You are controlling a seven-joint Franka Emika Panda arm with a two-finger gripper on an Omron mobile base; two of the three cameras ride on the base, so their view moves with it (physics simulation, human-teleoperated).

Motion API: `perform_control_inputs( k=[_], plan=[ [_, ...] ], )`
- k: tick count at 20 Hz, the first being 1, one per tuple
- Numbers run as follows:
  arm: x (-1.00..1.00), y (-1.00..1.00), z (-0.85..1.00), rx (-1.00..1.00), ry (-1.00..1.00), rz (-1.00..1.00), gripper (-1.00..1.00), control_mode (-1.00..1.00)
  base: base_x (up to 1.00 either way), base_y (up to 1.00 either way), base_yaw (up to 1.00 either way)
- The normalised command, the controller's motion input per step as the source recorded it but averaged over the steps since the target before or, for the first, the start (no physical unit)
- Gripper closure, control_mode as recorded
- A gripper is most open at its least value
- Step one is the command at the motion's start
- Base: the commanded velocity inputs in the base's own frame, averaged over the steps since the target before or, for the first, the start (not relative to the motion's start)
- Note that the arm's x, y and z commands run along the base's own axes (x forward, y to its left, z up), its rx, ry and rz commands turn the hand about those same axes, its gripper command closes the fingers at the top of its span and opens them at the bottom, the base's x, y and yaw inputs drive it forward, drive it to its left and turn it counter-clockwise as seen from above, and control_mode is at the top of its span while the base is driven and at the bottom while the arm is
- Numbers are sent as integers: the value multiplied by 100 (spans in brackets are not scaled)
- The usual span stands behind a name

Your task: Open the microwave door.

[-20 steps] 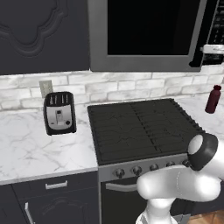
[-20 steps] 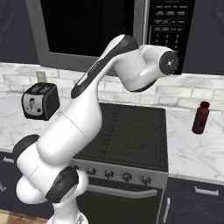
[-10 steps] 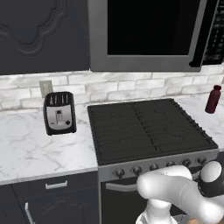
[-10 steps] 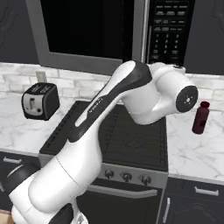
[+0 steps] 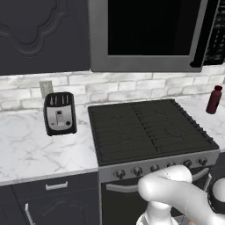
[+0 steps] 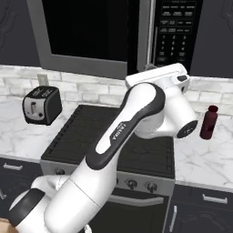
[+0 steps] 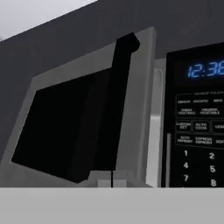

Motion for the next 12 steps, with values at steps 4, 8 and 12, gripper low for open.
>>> perform_control_inputs(
  k=[4,8,12],
  plan=[
    [39,-8,-10,-19,-31,0,100,-100,0,0,0],
    [16,-24,1,-19,-24,0,-100,-100,0,0,0],
    [0,-43,17,-15,-16,3,-100,-100,0,0,0]
  ],
)
